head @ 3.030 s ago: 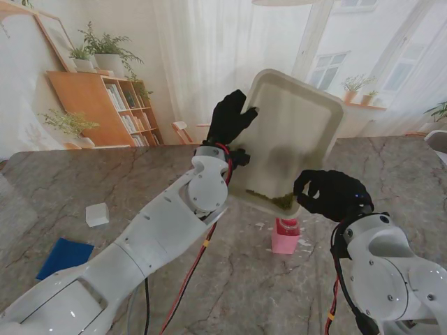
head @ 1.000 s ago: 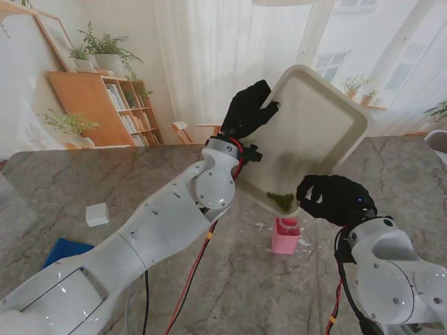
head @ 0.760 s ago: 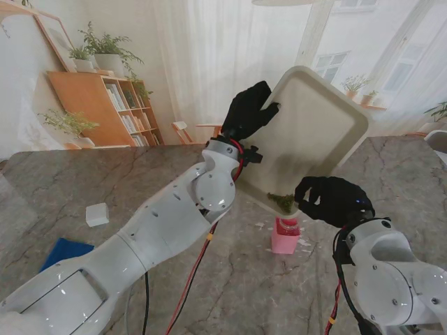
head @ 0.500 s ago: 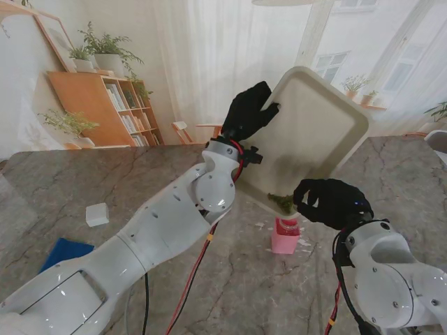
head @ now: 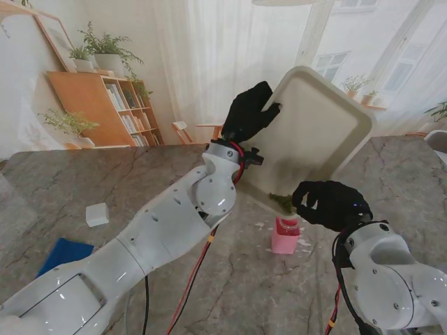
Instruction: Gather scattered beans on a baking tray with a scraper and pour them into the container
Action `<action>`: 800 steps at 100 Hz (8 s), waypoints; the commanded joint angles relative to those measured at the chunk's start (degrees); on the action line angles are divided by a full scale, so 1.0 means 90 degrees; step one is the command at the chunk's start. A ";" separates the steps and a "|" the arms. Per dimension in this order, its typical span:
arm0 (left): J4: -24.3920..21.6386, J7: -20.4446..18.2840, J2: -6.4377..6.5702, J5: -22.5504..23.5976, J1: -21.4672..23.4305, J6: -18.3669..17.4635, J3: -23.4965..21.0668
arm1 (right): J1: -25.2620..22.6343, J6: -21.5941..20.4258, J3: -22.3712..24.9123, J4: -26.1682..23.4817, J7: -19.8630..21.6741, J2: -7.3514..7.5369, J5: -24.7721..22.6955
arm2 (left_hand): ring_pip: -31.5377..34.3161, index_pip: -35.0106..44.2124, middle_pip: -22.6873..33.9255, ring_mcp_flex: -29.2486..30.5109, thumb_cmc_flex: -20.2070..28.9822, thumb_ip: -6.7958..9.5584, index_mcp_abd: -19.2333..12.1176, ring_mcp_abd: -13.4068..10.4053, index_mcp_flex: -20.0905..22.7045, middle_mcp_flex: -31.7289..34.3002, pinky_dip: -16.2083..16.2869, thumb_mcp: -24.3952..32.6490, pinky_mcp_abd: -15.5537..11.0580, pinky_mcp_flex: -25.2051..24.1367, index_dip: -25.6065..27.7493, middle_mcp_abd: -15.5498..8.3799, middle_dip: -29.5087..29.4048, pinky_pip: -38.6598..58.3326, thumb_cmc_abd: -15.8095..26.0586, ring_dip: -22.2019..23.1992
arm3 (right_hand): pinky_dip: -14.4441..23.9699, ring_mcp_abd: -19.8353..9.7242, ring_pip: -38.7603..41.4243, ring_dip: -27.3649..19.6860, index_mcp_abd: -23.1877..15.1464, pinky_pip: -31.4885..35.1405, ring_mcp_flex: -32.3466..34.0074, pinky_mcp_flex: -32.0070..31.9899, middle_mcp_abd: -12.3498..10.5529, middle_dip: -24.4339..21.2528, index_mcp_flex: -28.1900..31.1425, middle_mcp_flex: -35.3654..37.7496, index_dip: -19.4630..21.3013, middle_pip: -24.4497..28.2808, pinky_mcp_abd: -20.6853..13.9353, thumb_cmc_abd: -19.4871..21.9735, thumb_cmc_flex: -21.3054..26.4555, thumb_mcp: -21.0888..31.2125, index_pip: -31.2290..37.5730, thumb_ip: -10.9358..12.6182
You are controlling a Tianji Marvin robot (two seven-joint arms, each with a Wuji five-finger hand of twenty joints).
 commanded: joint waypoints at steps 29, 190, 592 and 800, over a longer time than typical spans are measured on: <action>-0.0160 -0.0002 0.0002 0.0071 0.0002 -0.0051 0.0035 | -0.0104 -0.0043 0.0043 -0.0022 0.0076 0.0013 -0.0008 | -0.0047 -0.0127 -0.0079 0.0450 0.0536 0.0377 0.0938 -0.1517 -0.0334 0.0123 0.0541 0.0201 -0.2317 0.0321 0.0093 -0.0796 0.0094 0.0530 0.0383 0.0134 | 0.0067 -0.0073 -0.0022 -0.0030 -0.0183 0.0054 0.0002 -0.0050 -0.0051 0.0014 -0.0087 -0.0039 -0.0102 -0.0041 -0.0074 -0.0031 0.0012 0.0049 0.0079 -0.0202; -0.0388 0.0265 0.0055 0.0531 0.0139 -0.0217 0.0083 | -0.0117 -0.0042 -0.0014 -0.0026 0.0143 0.0023 -0.0054 | -0.0074 -0.0128 -0.0112 0.0465 0.0498 0.0358 0.0901 -0.1556 -0.0329 0.0131 0.0538 0.0208 -0.2355 0.0313 0.0093 -0.0830 0.0111 0.0520 0.0390 0.0138 | 0.0064 -0.0078 -0.0009 -0.0015 -0.0186 0.0049 0.0007 -0.0038 -0.0056 0.0016 -0.0093 -0.0036 -0.0101 -0.0032 -0.0088 -0.0032 0.0023 0.0051 0.0082 -0.0205; -0.0534 0.1363 0.0066 0.1719 0.0303 -0.0457 0.0223 | -0.0134 -0.0069 0.0087 0.0060 0.0267 0.0039 -0.0051 | -0.0189 -0.0139 -0.0144 0.0448 0.0463 0.0367 0.0763 -0.1706 -0.0383 0.0049 0.0632 0.0095 -0.2504 0.0282 0.0093 -0.0968 0.0131 0.0368 0.0482 0.0198 | 0.0049 -0.0104 -0.0010 -0.0026 -0.0139 0.0056 0.0012 -0.0028 -0.0090 0.0010 -0.0156 -0.0052 -0.0118 0.0000 -0.0097 -0.0057 0.0014 0.0106 0.0059 -0.0224; -0.0866 0.1873 0.0191 0.2224 0.0690 -0.0641 0.0162 | -0.0323 0.0008 0.0118 -0.0073 0.0255 0.0027 -0.0142 | -0.0178 -0.0132 -0.0173 0.0454 0.0402 0.0336 0.0697 -0.1765 -0.0374 0.0057 0.0638 0.0139 -0.2557 0.0289 0.0093 -0.1029 0.0148 0.0394 0.0480 0.0197 | 0.0047 -0.0090 -0.0008 -0.0027 -0.0133 0.0057 0.0014 -0.0032 -0.0089 0.0008 -0.0179 -0.0047 -0.0126 0.0004 -0.0093 -0.0054 0.0010 0.0105 0.0043 -0.0225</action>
